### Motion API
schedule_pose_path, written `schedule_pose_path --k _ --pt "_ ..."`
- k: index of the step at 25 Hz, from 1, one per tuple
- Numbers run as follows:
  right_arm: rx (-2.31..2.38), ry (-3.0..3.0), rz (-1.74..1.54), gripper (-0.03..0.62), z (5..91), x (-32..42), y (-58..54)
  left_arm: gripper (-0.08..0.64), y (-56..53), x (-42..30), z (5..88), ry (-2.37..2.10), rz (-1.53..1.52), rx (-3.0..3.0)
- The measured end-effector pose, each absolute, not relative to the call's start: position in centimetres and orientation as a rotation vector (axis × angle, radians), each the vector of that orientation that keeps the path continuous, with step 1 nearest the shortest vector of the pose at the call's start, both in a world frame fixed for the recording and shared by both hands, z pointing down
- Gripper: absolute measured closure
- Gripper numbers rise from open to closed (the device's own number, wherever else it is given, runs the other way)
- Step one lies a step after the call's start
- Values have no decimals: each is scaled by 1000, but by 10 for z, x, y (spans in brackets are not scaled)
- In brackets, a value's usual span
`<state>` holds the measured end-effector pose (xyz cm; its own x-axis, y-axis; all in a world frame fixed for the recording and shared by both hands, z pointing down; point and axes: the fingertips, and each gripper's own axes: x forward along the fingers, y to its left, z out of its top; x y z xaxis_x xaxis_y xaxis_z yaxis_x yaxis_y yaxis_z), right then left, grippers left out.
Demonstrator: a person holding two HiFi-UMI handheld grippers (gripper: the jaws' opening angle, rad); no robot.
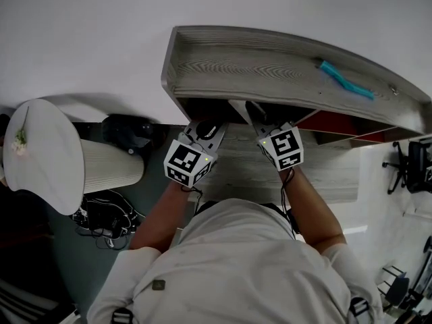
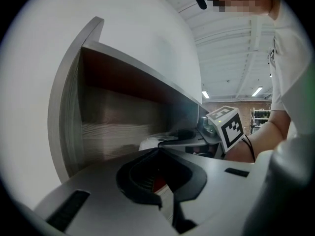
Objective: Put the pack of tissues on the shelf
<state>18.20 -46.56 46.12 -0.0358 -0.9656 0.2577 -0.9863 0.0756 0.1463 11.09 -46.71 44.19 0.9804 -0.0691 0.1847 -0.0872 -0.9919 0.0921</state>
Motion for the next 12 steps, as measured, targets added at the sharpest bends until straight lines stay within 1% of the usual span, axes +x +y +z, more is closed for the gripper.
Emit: schedule_pose_path --k 12 --pt "1955 -2007 133 509 483 192 -484 546 -479 117 446 -140 277 3020"
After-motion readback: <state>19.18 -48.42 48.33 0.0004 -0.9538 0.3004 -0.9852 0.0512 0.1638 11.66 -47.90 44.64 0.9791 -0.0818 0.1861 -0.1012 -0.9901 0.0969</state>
